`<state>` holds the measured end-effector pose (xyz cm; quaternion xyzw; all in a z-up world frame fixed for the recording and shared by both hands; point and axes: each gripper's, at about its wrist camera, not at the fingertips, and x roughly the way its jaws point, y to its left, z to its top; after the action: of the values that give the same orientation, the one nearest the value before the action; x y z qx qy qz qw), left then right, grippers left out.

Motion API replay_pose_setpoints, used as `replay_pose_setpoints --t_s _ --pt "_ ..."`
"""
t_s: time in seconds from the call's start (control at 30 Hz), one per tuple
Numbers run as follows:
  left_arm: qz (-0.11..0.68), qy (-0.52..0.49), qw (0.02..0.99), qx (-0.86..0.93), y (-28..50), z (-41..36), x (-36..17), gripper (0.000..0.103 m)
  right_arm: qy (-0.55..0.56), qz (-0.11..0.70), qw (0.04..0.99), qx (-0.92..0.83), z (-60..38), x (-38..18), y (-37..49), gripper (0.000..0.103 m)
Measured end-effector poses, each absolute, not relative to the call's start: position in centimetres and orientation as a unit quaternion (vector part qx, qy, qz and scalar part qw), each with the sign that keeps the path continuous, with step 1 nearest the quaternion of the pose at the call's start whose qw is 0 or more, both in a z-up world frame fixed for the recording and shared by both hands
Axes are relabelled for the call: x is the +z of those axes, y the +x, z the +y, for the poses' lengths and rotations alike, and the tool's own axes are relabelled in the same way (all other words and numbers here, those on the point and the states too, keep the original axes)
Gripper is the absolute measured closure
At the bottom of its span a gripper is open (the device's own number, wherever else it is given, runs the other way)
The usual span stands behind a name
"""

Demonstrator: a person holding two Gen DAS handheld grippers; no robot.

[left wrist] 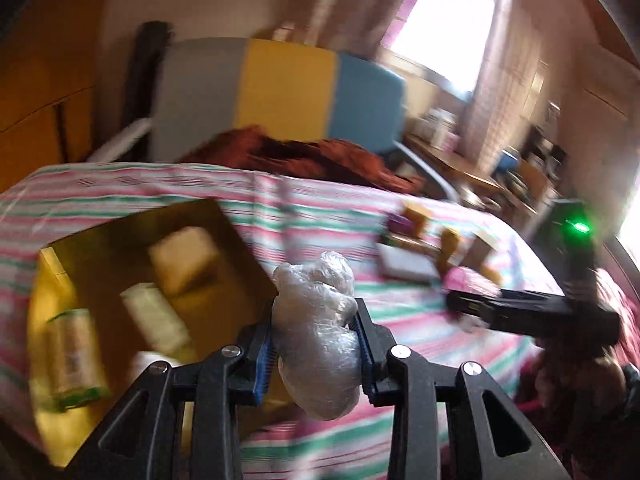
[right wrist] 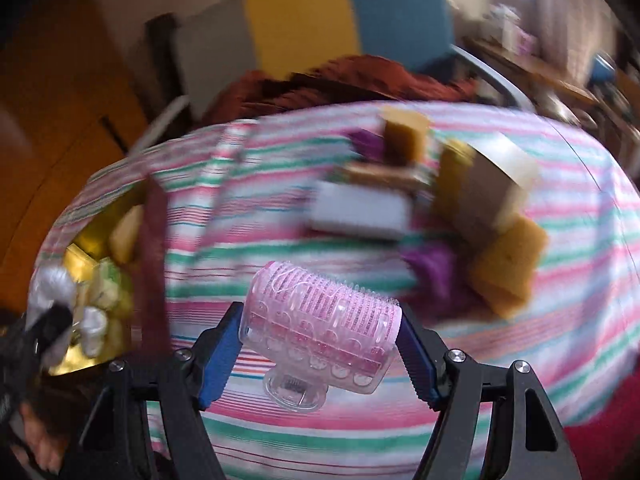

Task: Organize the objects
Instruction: 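Place the wrapped bundle with the left gripper while the right gripper places the pink roller in the tray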

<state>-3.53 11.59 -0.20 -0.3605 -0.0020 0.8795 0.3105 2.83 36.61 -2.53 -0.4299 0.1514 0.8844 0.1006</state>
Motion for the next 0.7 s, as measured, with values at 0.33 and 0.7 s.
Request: replay_pose_setpoints --t_s 0.33,0.7 --pt "-0.046 -0.381 0.165 0.909 -10.5 2.0 -1.1 0.068 -0.423 0.063 -0.064 0.902 24.7 -0.6 -3.3 0.029" --pt "-0.020 -0.386 0.103 0.917 -16.3 -0.3 -1.9 0.060 -0.476 0.019 -0.085 0.875 19.5 -4.5 -7.2 0.025"
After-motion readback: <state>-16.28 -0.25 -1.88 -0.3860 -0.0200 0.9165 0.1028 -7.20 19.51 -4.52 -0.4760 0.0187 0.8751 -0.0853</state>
